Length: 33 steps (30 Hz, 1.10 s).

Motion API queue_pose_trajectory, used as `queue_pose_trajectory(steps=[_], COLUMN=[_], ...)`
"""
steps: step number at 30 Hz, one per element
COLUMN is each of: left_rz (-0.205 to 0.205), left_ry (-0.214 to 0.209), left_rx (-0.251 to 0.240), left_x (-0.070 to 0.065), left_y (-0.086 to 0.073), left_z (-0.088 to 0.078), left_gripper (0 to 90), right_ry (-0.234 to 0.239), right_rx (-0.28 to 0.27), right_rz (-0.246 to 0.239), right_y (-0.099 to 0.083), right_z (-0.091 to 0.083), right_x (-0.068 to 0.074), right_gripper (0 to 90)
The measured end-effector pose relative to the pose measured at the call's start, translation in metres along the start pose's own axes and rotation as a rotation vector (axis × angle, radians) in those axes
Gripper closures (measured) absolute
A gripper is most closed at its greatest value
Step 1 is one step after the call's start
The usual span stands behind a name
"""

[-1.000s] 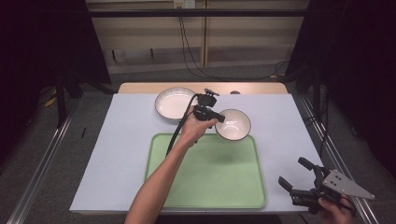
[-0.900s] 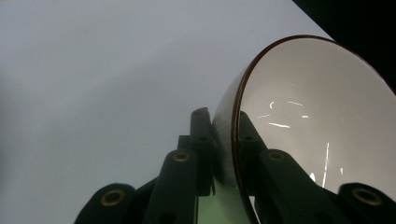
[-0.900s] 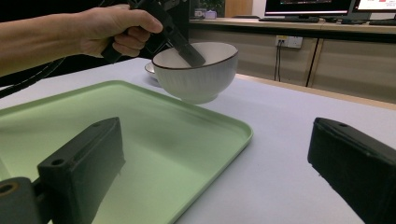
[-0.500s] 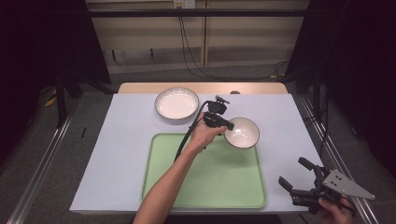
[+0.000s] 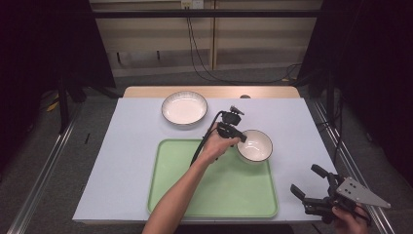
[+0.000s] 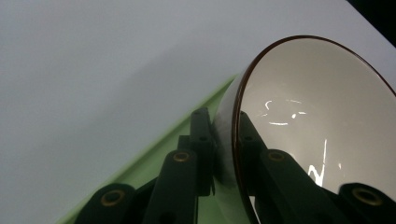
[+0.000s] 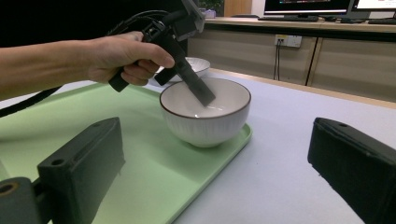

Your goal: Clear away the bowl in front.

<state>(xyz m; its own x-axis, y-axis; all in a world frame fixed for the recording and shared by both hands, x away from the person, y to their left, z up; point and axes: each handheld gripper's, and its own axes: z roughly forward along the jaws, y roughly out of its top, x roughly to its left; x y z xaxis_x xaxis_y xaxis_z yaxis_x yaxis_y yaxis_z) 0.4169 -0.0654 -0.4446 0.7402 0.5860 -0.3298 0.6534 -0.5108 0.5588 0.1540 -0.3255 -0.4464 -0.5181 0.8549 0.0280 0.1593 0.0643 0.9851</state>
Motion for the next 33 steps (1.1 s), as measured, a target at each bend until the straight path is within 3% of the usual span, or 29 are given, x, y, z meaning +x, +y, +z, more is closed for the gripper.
queue_pose_trajectory(steps=[3,5,7,14,16,21,28,29,31,33], left_rz=[-0.010,-0.008,-0.009,-0.026,-0.003,-0.008,-0.006,0.027,0.036,0.085], left_ry=[0.007,0.034,0.025,0.030,0.038,0.040,0.011,0.014,0.023,0.032], left_rx=[0.007,0.008,0.022,-0.004,0.001,-0.006,-0.046,-0.030,-0.056,-0.064], left_x=[-0.002,-0.006,-0.002,-0.004,-0.005,-0.005,-0.002,-0.001,-0.003,-0.003], left_y=[0.002,0.002,0.003,0.001,0.001,0.000,-0.004,-0.004,-0.006,-0.009], left_z=[0.004,0.007,0.007,0.009,0.009,0.009,0.011,0.011,0.013,0.011], left_gripper=[82.0,82.3,82.4,82.4,82.4,82.2,80.7,80.2,75.6,68.1], right_ry=[-0.002,0.002,0.001,0.001,0.001,0.004,0.003,0.003,0.002,0.000], right_rx=[0.000,0.001,0.001,0.004,-0.001,0.002,-0.001,0.001,-0.004,0.000], right_rz=[0.002,0.003,-0.002,0.000,-0.001,-0.003,-0.004,-0.001,0.002,0.000], right_y=[0.001,0.000,0.000,0.000,0.000,0.000,0.000,0.000,0.000,0.000], right_z=[-0.001,-0.001,-0.001,-0.001,0.000,0.001,0.000,-0.001,0.000,0.000], right_x=[0.000,0.000,0.000,0.000,0.000,0.001,0.000,0.000,0.001,0.000], right_gripper=[3.0,3.0,3.0,3.0,3.0,3.0,3.0,3.0,3.0,3.0])
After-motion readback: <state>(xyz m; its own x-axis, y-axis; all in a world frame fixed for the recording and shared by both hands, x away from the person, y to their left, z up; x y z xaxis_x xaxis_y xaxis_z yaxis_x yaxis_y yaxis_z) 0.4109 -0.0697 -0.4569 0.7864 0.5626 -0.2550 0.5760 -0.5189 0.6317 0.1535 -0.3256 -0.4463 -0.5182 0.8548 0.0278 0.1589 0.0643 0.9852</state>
